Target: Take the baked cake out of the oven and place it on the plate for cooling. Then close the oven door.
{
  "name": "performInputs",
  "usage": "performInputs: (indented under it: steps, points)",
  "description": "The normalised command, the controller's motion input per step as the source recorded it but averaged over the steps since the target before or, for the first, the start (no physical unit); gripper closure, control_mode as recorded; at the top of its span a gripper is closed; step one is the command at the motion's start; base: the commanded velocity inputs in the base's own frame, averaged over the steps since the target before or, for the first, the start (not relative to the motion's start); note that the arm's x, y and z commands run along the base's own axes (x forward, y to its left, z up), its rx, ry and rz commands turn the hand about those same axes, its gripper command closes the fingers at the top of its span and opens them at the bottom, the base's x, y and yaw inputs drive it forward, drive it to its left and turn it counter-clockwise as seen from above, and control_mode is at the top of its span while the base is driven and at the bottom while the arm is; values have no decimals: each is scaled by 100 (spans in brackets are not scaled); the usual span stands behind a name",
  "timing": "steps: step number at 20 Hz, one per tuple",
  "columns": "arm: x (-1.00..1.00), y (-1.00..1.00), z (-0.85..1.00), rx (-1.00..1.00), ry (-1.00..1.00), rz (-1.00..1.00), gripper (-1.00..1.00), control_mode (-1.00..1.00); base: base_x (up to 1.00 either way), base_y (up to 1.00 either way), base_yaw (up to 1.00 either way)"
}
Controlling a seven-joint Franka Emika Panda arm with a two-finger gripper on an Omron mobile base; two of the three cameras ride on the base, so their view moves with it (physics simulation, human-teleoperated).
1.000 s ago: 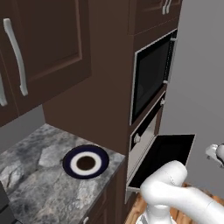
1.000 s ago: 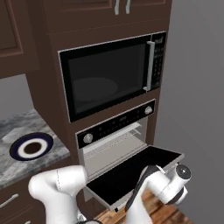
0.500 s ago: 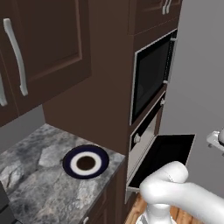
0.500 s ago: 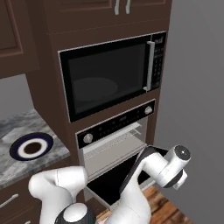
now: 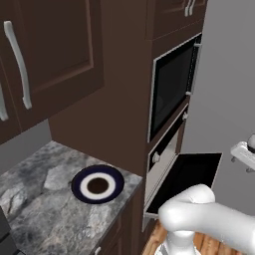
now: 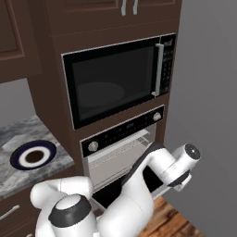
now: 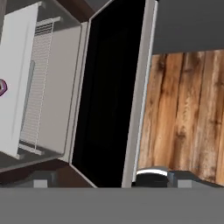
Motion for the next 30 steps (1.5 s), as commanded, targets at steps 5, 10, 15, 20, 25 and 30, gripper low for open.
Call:
performInputs:
  steps: [5,10,15,20,25,30]
  points:
    - [0,41,3,17,8,24,-100,-100,0,0,0]
    - [0,16,35,18,-1,27,-100,-100,0,0,0]
    - [0,23,44,13,-19,15,-100,-100,0,0,0]
    - [0,50,9,1,-25,3,-100,-100,0,0,0]
    - [-5,55,0,0,-28,0,-100,-100,0,0,0]
    - [-1,48,0,2,-14,0,-100,-100,0,0,0]
